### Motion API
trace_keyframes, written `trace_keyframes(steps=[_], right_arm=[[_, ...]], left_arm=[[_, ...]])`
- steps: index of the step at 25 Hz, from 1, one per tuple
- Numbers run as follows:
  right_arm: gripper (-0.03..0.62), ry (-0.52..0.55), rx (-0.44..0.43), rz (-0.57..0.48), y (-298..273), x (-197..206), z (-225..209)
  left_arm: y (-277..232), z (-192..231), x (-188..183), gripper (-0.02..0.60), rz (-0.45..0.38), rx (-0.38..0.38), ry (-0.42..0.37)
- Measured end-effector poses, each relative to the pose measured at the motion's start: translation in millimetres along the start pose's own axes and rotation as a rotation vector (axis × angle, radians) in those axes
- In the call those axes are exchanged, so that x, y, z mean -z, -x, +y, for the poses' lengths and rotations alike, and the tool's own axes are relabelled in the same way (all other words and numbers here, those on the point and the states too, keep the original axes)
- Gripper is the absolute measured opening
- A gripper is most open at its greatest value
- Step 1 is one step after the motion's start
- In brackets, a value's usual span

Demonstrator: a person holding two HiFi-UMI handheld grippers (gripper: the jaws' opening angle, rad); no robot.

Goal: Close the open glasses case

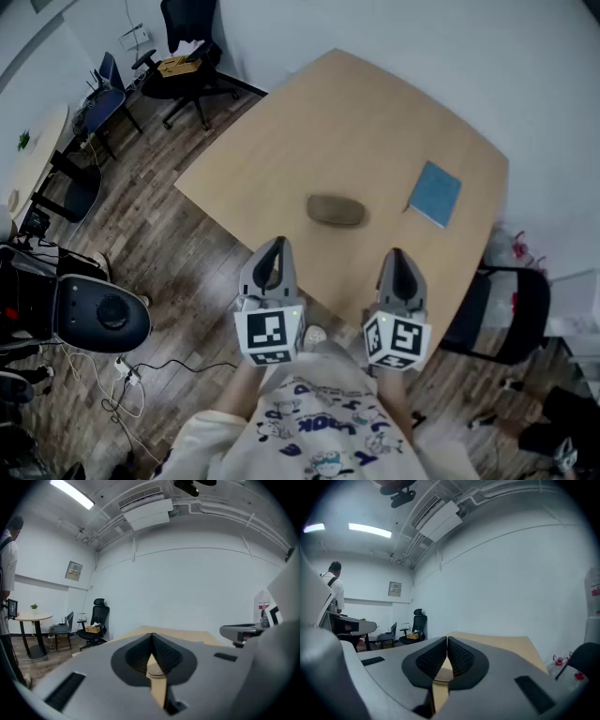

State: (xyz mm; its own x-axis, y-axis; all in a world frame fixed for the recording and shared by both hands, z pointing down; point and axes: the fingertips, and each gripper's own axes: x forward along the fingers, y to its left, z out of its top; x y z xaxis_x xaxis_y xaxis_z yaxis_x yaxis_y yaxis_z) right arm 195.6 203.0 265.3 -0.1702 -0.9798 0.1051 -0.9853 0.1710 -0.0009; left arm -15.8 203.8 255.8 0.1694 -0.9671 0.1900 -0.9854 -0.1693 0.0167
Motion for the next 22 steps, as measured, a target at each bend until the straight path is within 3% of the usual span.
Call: trace_keyframes(steps=[16, 22], right_arm=[[0.005, -0.008, -0.014, 0.005, -16, 1, -8], [0.006, -0.006, -0.065, 0.060, -31, 17, -7]], left_arm=[[-16, -10, -1, 0.002, 0.007, -0.001, -0.016], [-25, -11, 12, 0.002, 0.049, -0.003, -0.020]])
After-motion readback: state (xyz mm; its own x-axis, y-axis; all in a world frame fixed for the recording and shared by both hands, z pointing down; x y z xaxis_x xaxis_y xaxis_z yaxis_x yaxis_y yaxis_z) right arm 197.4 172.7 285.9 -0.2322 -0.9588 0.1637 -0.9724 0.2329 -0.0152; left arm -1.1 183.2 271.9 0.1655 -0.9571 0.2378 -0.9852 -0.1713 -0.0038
